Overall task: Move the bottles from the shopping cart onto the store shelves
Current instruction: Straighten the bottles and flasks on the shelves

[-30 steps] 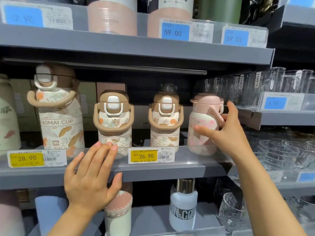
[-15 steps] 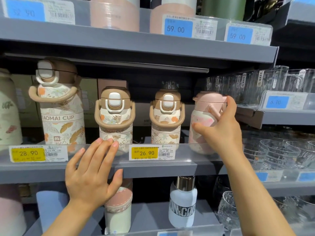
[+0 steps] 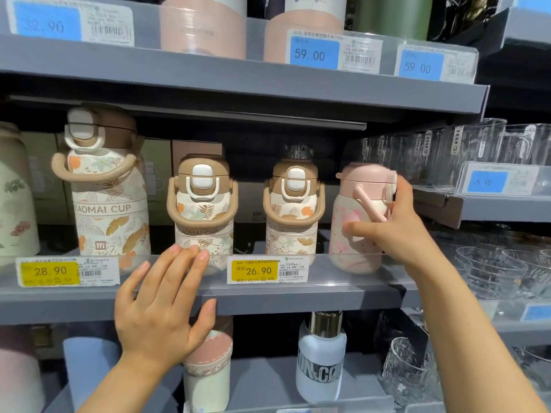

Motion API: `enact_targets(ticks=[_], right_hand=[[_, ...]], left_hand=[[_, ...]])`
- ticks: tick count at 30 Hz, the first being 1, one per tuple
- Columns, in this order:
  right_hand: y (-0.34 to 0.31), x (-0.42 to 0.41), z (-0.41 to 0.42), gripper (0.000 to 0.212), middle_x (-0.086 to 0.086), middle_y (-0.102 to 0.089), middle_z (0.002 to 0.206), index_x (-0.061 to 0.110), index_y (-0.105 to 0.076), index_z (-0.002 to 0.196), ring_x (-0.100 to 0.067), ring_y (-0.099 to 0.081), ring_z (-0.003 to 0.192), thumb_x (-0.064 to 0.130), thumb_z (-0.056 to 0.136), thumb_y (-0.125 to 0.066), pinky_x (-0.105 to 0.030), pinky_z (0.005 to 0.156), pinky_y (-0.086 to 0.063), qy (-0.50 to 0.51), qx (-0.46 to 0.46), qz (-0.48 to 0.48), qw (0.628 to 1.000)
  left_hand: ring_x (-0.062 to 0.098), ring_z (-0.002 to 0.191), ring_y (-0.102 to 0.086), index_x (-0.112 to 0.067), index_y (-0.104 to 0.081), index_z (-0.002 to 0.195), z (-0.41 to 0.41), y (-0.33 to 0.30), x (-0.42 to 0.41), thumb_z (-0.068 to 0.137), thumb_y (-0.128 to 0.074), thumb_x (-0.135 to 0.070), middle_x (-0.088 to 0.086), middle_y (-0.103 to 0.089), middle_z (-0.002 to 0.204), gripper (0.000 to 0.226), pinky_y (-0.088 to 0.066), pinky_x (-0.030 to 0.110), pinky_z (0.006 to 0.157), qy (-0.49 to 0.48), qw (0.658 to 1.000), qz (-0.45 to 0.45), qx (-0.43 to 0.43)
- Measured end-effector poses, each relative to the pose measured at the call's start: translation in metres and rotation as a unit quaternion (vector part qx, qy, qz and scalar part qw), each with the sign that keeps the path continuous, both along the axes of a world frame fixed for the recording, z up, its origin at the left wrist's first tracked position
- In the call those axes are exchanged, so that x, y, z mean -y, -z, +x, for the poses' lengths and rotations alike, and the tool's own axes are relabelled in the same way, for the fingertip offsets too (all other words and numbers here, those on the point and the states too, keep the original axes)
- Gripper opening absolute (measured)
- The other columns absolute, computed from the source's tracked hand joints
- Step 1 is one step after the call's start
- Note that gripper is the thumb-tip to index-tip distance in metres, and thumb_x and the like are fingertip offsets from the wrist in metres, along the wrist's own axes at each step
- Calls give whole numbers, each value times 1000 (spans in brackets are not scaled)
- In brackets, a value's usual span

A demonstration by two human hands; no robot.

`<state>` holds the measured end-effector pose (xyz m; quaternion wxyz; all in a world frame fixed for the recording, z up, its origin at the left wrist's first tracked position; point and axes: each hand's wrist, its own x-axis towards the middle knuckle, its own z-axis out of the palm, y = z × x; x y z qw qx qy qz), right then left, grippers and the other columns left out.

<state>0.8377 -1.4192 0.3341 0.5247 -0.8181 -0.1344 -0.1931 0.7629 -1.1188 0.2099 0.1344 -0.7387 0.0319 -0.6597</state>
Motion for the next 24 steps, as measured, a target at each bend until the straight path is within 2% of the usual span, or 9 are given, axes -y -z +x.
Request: enact_targets(ticks=[4, 6, 8, 10, 12, 17, 24], right_hand=[[10, -16, 3, 109, -6, -40, 134, 35, -14, 145, -29, -52, 109, 42, 63, -84, -47, 89, -48, 136, 56, -43, 988], [16, -25, 2, 116, -10, -39, 136, 32, -11, 148, -34, -51, 114, 59, 59, -82, -48, 89, -47, 212, 88, -82, 970], [19, -28, 2, 120, -13, -40, 136, 30, -7, 149, -37, -50, 117, 67, 59, -77, -50, 90, -46, 240, 94, -102, 961], [20, -26, 2, 123, -14, -40, 140, 30, -1, 151, -38, -50, 119, 65, 61, -77, -50, 92, -44, 229, 84, -117, 963], [20, -22, 1, 123, -13, -40, 144, 33, 5, 151, -37, -50, 121, 55, 65, -80, -48, 91, -42, 207, 76, -124, 968], [19, -20, -2, 118, -12, -40, 137, 37, 6, 150, -38, -53, 111, 44, 69, -78, -39, 77, -35, 192, 73, -114, 972], [19, -18, -2, 120, -11, -38, 140, 38, 4, 150, -39, -52, 114, 49, 66, -81, -47, 87, -42, 204, 72, -121, 969]], left_hand=[[26, 125, -49, -11, -49, 137, 0, -1, 0, 94, -38, -39, 10, -60, 131, 53, -19, 32, 114, -2, 1000, 1, 1], [26, 126, -49, -11, -48, 138, 0, -1, -1, 94, -38, -40, 9, -57, 134, 54, -19, 33, 114, -3, 1000, 3, -3], [25, 126, -48, -12, -47, 139, 1, 0, -2, 94, -37, -40, 7, -53, 137, 54, -20, 33, 114, 1, 1000, 3, -6], [25, 126, -48, -13, -47, 140, 2, 1, -2, 94, -36, -41, 6, -52, 138, 54, -20, 33, 114, 3, 1000, 0, -4], [25, 126, -49, -13, -47, 139, 2, 1, -1, 94, -37, -41, 7, -55, 136, 54, -20, 33, 113, 4, 1000, 4, 1], [26, 125, -49, -11, -48, 139, 1, -1, -2, 93, -37, -39, 8, -56, 134, 55, -19, 32, 114, 5, 1000, 15, 3], [26, 126, -49, -11, -48, 139, 0, -1, -1, 93, -38, -39, 7, -54, 137, 55, -19, 32, 114, 7, 1000, 11, 1]])
